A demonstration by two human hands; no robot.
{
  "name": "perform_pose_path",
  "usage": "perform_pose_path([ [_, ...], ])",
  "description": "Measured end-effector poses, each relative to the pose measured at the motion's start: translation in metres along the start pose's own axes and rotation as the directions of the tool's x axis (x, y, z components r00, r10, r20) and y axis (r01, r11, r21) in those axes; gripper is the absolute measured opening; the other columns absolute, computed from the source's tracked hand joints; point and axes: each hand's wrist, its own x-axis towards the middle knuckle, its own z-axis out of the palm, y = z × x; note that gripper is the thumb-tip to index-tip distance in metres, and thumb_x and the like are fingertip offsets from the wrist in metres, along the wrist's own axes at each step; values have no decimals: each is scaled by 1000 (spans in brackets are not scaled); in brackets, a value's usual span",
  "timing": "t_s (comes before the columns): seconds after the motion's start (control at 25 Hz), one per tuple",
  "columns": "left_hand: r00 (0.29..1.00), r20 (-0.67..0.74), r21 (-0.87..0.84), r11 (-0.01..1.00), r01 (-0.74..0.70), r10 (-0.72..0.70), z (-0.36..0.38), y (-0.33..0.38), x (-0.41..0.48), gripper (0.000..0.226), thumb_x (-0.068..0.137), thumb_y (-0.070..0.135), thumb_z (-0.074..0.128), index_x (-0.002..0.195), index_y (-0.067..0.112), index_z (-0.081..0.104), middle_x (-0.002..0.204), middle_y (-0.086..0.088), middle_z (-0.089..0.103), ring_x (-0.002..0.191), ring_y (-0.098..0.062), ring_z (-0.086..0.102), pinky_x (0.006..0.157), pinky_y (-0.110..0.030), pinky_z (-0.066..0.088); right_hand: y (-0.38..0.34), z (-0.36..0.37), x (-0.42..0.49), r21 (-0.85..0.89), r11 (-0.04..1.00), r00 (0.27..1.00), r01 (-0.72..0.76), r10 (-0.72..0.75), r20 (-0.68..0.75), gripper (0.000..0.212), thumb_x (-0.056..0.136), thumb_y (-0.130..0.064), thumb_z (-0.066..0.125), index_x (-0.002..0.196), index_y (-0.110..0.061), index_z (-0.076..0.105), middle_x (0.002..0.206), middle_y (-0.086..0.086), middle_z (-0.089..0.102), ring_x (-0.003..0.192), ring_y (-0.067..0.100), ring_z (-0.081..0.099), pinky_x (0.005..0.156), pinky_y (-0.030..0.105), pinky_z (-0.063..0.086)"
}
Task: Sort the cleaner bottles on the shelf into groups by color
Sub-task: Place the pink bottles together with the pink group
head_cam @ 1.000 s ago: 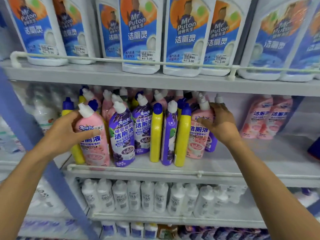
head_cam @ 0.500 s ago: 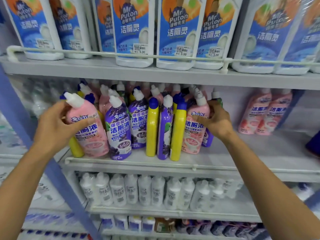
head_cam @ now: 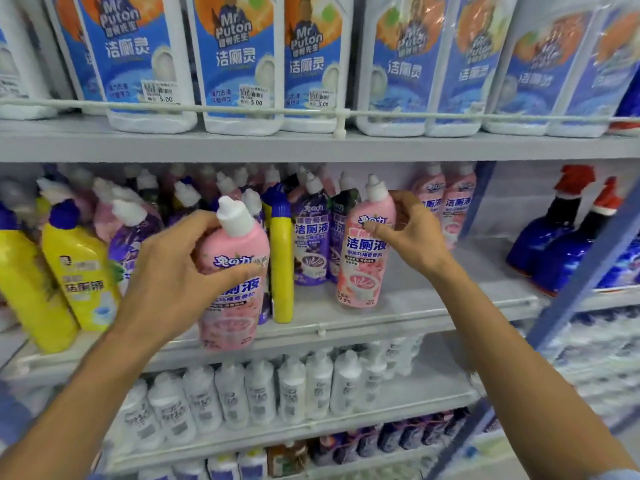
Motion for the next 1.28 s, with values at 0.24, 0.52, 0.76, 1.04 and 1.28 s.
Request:
perform_pose_path([
  [0.24,994,95,-152,988,-37,52,135,46,47,54,67,47,90,112,30,64,95,12,72,83,-9,67,72,-37,56,64,-72,2,65,997,995,-49,43,95,66,76,-31,86,133,-13,57,109,1,74,99,16,72,89,42,59],
  [0.52,995,88,-256,964,67,-46,274,93,103,52,67,42,91,111,28,65,97,14,72,84,-4,69,72,-30,57,145,-169,16,134,990,988,-43,22,151,68,81,-26,82,142,-16,54,119,-4,73,111,12,70,98,40,57],
  [0.76,983,40,-331,926,184,-182,360,113,111,50,65,41,92,107,33,64,92,16,73,82,-6,69,74,-35,60,184,-194,21,213,977,989,-30,-2,150,61,86,-20,79,142,-20,53,118,-8,73,109,10,70,92,29,57],
  [1.04,926,113,-459,808,369,-359,412,78,44,58,67,12,92,116,18,63,107,5,77,96,-14,75,88,-48,60,229,-128,-41,263,949,984,-175,174,27,60,78,-27,87,129,-19,55,108,-16,72,94,-3,69,78,18,55],
  [1.28,915,216,-431,808,401,-340,412,63,45,65,66,17,95,120,19,59,113,1,76,103,-18,74,92,-48,59,250,-149,-31,243,948,970,-204,163,180,63,78,-33,85,131,-24,51,115,-15,71,105,1,68,91,29,57],
])
